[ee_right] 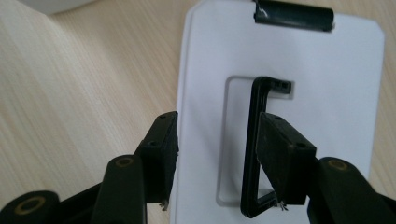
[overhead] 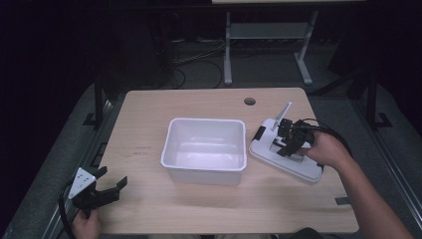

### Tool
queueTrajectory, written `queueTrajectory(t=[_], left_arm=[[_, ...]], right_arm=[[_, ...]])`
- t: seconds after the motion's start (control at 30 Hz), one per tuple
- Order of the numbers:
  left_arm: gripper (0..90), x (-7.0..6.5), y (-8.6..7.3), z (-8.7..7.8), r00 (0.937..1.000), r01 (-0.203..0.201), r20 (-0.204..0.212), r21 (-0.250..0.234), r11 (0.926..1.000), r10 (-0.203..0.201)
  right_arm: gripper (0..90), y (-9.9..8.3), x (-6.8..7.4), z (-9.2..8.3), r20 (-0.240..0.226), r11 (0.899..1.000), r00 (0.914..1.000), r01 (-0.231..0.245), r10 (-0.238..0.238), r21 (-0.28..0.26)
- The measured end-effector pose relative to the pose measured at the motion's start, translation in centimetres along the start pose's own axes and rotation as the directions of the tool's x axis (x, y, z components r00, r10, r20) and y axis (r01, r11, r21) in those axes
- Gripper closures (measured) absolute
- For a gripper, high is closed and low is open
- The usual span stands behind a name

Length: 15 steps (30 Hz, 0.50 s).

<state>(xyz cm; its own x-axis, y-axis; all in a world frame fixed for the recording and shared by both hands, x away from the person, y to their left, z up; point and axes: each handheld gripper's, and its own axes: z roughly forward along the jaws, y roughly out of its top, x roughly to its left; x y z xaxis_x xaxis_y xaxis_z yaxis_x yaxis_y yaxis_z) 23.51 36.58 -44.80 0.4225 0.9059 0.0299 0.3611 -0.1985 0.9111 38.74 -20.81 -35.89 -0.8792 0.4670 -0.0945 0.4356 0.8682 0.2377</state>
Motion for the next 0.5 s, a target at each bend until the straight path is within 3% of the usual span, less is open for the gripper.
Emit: queueTrajectory(t=[0.5], left_arm=[[15.1,0.1,0.0,0.0,1.0000,-0.002,0.000,0.002,1.0000,0.002]], right_arm=[[50.7,-1.3,-1.7,2.1,0.029,0.999,0.9990,-0.036,0.035,0.023]])
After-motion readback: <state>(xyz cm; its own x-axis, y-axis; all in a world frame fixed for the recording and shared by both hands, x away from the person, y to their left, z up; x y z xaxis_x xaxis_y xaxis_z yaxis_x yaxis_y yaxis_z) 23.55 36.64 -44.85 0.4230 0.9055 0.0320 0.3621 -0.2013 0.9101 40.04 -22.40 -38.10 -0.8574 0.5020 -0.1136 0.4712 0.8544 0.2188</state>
